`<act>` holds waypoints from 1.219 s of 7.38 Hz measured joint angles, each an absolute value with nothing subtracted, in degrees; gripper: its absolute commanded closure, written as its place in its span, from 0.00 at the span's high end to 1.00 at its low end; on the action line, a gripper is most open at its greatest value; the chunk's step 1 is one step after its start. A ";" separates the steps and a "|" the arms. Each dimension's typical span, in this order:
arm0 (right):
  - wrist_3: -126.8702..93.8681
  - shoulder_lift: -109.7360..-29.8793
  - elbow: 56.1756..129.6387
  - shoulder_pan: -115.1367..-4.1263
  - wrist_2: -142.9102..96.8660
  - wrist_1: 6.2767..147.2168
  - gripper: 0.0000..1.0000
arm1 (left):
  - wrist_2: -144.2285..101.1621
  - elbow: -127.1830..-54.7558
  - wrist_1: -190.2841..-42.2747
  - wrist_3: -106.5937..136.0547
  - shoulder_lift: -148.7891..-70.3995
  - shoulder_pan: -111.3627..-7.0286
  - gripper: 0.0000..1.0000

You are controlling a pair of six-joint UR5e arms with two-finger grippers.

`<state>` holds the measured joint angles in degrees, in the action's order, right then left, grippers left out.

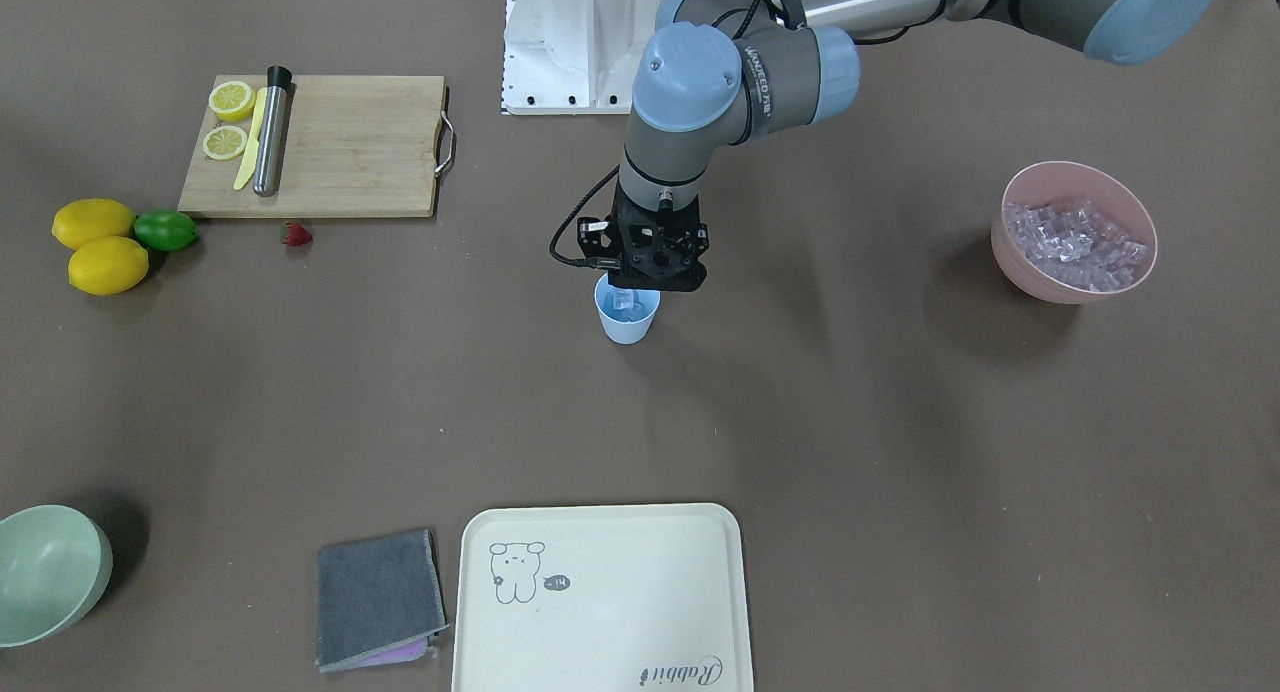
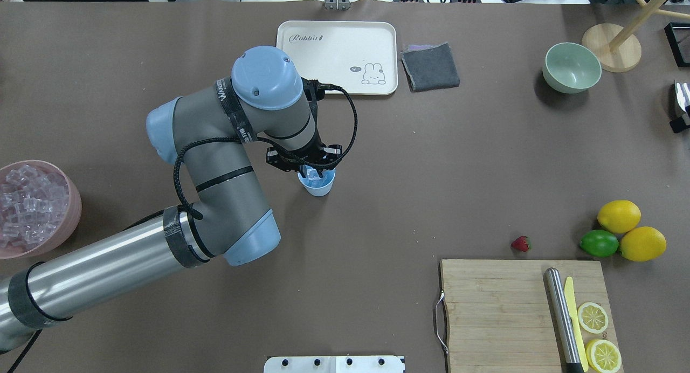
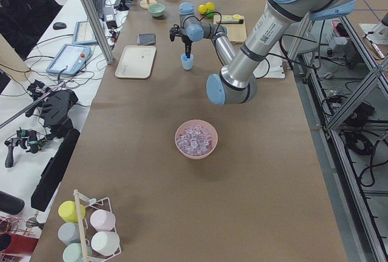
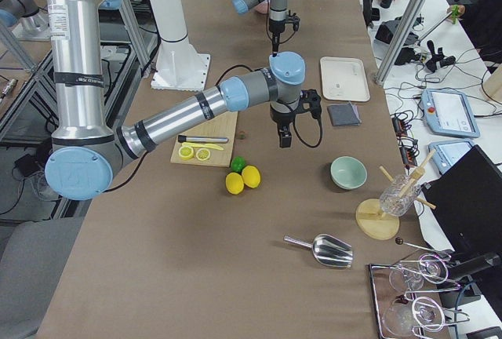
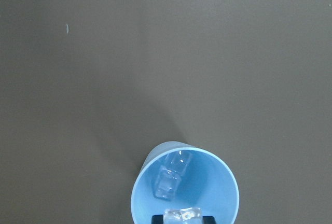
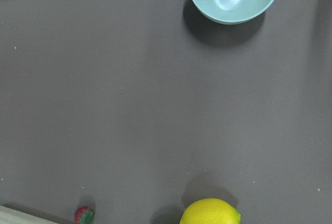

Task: Put ice and strawberries in cup
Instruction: 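Carry the ice cube over the light-blue cup and release it, then withdraw the left gripper from the cup while the right gripper reaches toward the strawberry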

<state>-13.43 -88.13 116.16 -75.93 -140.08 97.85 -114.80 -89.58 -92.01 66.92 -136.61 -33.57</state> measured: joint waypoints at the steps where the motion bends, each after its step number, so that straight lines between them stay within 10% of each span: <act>1: -15.92 -86.79 116.27 -74.21 -140.08 97.71 1.00 | -114.86 -90.50 -91.89 66.85 -136.57 -33.98 0.97; 9: -52.92 -84.58 114.59 -45.01 -122.38 83.06 0.97 | -121.93 -104.20 -91.48 46.60 -118.35 -51.20 0.98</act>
